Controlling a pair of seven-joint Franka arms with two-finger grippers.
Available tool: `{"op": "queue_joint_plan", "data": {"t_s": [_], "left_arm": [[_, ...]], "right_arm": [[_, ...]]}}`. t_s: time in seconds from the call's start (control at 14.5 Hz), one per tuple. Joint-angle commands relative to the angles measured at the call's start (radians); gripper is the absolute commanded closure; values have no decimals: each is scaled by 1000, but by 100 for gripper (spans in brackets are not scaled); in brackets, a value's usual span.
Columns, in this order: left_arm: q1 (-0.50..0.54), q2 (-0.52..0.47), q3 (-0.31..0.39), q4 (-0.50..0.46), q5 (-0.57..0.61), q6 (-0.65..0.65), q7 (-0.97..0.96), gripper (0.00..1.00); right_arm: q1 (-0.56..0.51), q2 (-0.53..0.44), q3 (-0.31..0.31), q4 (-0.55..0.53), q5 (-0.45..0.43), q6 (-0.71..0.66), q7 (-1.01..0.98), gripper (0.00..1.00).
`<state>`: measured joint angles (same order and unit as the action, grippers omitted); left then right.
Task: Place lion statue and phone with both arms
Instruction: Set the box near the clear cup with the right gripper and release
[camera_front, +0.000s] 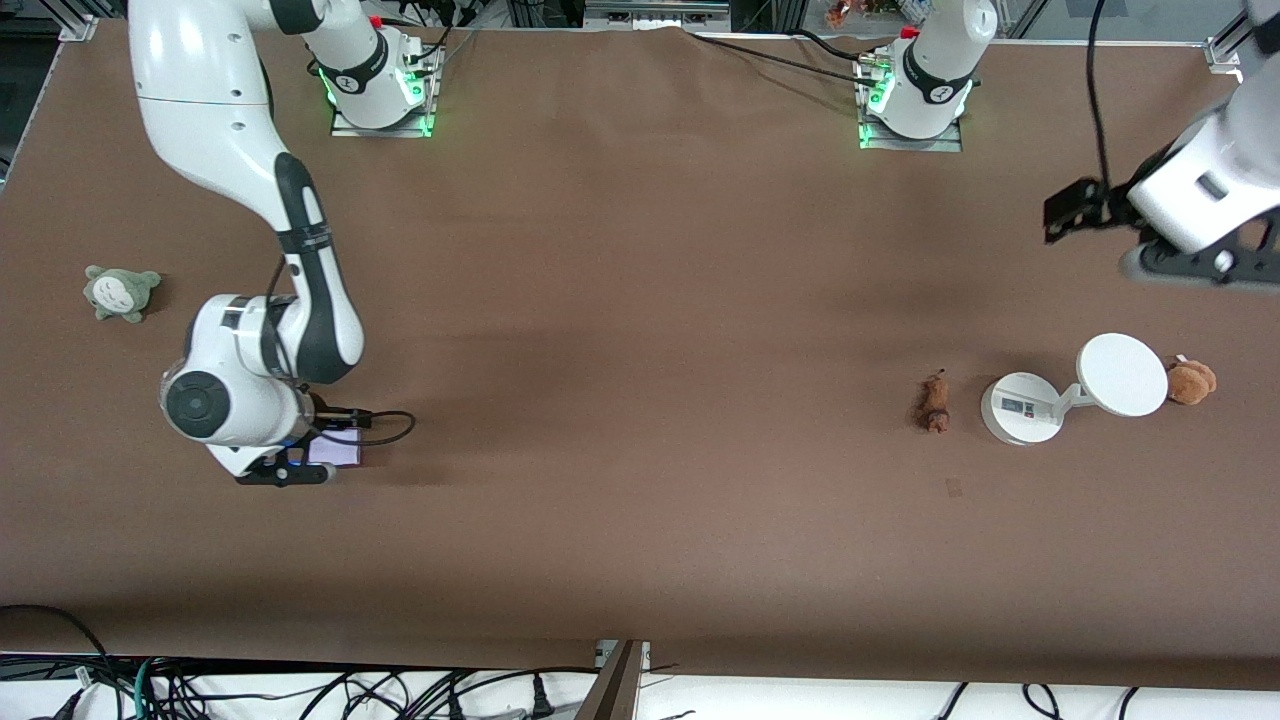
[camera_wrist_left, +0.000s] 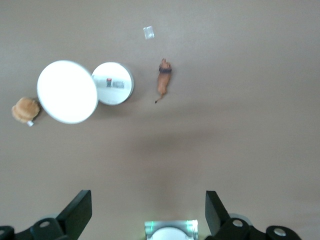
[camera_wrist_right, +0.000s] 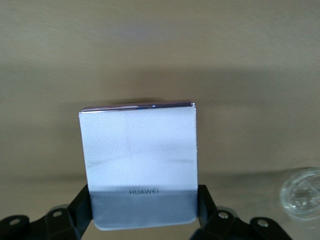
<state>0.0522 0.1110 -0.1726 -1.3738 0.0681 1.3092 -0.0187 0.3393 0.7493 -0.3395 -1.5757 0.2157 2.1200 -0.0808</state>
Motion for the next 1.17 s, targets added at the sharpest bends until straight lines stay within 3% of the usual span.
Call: {"op": "queue_joint_plan", "data": {"t_s": [0.0,0.21,0.35,0.62,0.83,0.97,1.11], "left_arm": [[9,35,-1,93,10,-44,6,0],[17,26,-4,93,-2,-45,11,0],[63,-13,2,69,-98,-33,-4,0],[80,-149,-1,-190,-100,141,-26,0],[77,-153,-7,-215,-97,186,-56,0],[75,-143,-7,-205,-96,209,-56,0],[75,-143,-8,-191,-99,208,-55,0]], "right_arm": [[-10,-60,11,-79,30,3,-37,58],[-8,-80,10,-136,30,41,-39,58],[-2,-99,10,-199,25,98,-42,58],[-3,-114,5,-230,25,117,-73,58],[-3,-126,-1,-248,25,118,-73,54],[-6,-126,-4,-239,25,115,-57,0],[0,-148,-7,-210,25,103,-59,0]]}}
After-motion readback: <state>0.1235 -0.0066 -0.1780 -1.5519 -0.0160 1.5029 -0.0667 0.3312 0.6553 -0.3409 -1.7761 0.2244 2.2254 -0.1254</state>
